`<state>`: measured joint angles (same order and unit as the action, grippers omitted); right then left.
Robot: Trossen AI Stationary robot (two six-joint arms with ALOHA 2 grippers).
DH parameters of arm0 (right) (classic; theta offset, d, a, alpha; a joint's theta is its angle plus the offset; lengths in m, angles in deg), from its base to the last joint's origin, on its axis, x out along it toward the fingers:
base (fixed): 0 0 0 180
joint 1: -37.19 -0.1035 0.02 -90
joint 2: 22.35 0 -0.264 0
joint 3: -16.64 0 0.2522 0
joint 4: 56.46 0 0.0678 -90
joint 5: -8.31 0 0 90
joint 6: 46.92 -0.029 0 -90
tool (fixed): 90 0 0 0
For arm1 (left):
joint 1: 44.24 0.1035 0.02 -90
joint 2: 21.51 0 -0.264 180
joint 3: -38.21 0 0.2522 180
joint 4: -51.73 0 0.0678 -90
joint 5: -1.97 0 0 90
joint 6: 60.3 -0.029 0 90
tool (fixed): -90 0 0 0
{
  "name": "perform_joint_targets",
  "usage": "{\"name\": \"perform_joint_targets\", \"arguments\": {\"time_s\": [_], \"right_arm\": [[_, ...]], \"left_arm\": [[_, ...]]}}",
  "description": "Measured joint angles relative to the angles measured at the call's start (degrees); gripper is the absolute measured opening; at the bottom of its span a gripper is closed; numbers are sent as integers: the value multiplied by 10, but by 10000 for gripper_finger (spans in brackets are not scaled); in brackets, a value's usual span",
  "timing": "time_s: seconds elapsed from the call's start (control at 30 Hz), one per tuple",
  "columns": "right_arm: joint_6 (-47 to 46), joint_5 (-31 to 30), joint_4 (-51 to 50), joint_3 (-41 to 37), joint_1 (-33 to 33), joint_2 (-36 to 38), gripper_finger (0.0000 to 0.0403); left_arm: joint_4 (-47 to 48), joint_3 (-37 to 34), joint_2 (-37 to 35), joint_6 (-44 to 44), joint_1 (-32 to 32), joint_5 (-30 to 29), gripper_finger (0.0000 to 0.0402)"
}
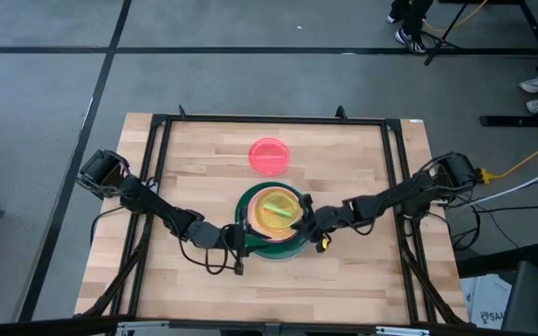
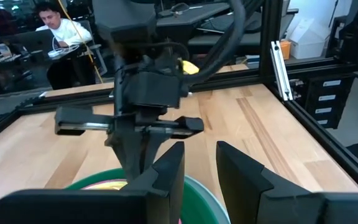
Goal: Stack plastic plates
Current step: Stack the transparent green plate on top of the transparent orange plate, then stack the transparent pink plate on top of the transparent green plate
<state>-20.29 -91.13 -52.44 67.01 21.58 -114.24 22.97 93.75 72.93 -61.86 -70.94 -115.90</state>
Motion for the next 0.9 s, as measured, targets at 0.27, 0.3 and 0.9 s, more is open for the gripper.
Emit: {"name": "perform_joint_targets", "arguments": {"time_s": [0.27, 0.3, 0.9], "right_arm": [[-83, 11, 1, 0, 15, 0, 20], [-89, 11, 1, 0, 15, 0, 30], [-99, -44, -142, 51, 27, 87, 124]], "left_arm": [[0, 0, 0, 0, 0, 0, 86], [0, 0, 0, 0, 0, 1, 86], [6, 0, 0, 10, 0, 1, 86]]}}
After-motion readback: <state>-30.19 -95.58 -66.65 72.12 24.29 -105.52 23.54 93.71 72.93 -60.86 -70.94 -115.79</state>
